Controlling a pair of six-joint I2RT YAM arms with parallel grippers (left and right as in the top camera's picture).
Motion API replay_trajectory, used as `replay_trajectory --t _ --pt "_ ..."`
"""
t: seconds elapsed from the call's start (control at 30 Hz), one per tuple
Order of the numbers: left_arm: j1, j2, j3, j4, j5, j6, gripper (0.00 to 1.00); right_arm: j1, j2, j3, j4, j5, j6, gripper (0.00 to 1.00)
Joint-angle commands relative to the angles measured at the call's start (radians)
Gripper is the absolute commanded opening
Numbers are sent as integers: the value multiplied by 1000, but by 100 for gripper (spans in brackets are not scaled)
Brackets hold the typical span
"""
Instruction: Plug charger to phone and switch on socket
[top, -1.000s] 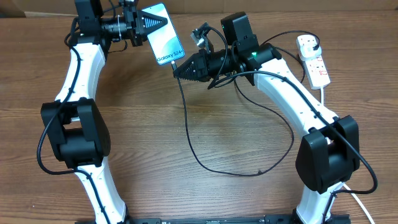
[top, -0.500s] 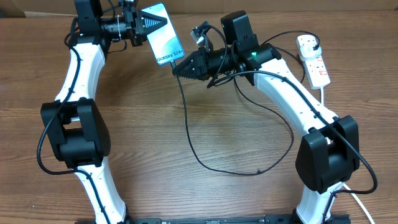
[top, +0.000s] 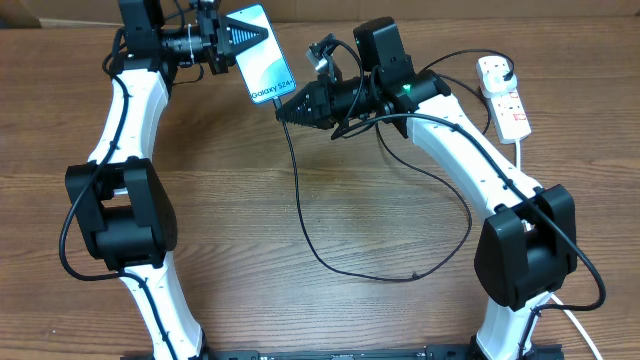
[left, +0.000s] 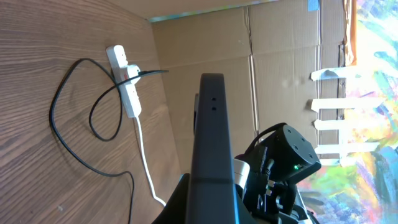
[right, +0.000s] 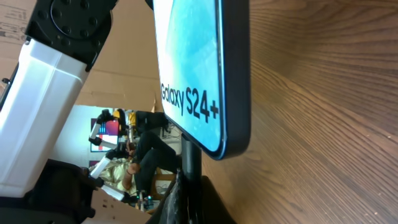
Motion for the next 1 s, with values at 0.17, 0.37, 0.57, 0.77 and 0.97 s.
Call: replay_trajectory --t 0.17,0.37,0.57,0.77,0.97 --pt "-31 -8 14 -2 115 16 4 -2 13 9 109 51 78 4" --pt "-57 -8 14 -28 116 16 4 -2 22 9 141 66 95 4" --pt "-68 -8 14 -27 115 16 4 -2 37 9 140 65 93 4" --pt "-47 -8 14 -25 115 16 4 -2 37 9 96 58 51 12" --pt "-9 -8 14 -23 114 16 4 -16 37 9 26 13 -24 20"
